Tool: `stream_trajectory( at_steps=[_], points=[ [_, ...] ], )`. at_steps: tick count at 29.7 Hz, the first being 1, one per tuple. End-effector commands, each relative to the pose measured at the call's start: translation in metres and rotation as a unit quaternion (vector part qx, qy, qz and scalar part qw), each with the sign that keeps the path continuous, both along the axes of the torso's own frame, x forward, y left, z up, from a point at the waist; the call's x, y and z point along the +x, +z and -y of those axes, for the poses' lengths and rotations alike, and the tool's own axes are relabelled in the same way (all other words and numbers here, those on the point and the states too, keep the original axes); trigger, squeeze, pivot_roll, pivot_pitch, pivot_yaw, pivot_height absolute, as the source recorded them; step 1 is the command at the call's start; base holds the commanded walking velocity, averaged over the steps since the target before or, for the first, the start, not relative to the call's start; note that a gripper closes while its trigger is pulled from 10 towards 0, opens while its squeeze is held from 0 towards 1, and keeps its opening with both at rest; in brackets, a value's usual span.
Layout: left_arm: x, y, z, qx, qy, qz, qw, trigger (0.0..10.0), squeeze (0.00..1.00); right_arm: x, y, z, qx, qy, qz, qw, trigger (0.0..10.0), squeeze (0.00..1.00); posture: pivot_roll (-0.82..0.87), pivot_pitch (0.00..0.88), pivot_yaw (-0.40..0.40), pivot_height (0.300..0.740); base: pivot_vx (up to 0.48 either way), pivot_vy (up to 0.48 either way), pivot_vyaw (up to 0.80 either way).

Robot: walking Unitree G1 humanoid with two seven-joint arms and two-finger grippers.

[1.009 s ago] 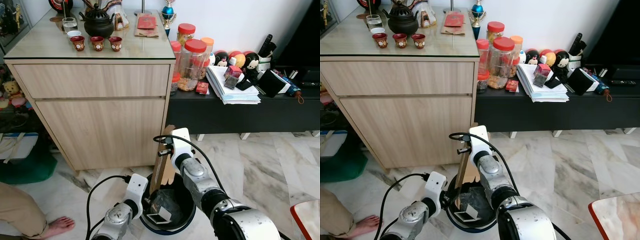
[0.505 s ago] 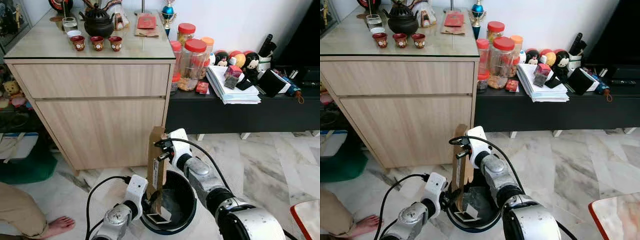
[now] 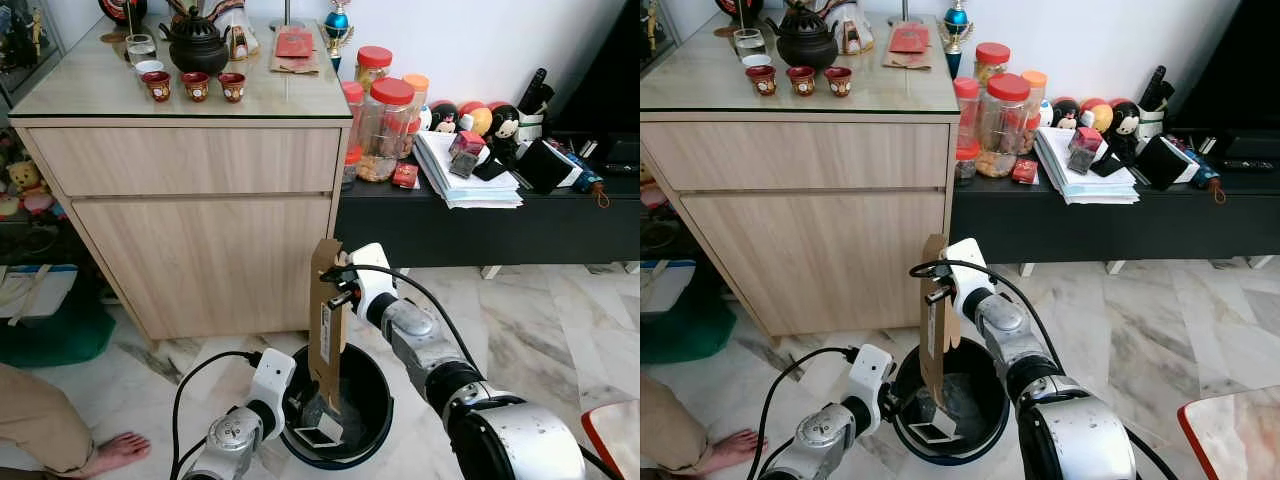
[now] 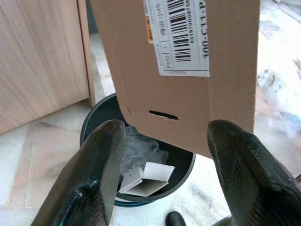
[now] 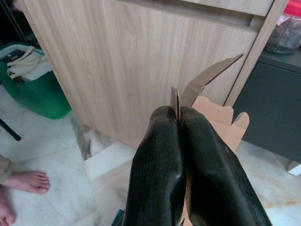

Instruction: Picking trash to rubbish bin

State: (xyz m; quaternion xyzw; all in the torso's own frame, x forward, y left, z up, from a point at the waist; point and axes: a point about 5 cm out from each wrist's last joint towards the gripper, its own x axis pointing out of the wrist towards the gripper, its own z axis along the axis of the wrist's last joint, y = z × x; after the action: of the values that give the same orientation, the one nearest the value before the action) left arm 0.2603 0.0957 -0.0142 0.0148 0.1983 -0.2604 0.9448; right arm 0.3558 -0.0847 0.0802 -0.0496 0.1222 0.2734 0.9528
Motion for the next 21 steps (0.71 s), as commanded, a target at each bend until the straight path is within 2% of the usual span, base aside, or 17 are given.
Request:
stream_trajectory(
  at_steps=[1,9,16,21],
  points=[
    [-0.003,-0.003,0.002,0.000,-0.007,-0.009,1.000,10.0,0.00,0.002,0.002,0.009,-0.016,-0.005,0.005,1.000,10.0,0.00,0.14,0.097,-0.107,0.740,0.000,0.000,0.00],
    [-0.004,-0.003,0.002,0.000,-0.007,-0.009,1.000,10.0,0.00,-0.001,-0.007,0.023,-0.031,-0.019,-0.005,0.999,10.0,0.00,0.13,0.096,-0.106,0.740,0.000,0.000,0.00],
    [-0.004,-0.002,0.002,0.000,-0.008,-0.009,1.000,10.0,0.00,-0.005,-0.015,0.042,-0.044,-0.042,-0.015,0.998,10.0,0.00,0.12,0.096,-0.103,0.740,0.000,0.000,0.00],
    [-0.004,-0.003,0.003,0.000,-0.008,-0.010,1.000,10.0,0.00,-0.007,-0.017,0.044,-0.046,-0.043,-0.017,0.998,10.0,0.00,0.12,0.095,-0.102,0.740,0.000,0.000,0.00]
  ],
)
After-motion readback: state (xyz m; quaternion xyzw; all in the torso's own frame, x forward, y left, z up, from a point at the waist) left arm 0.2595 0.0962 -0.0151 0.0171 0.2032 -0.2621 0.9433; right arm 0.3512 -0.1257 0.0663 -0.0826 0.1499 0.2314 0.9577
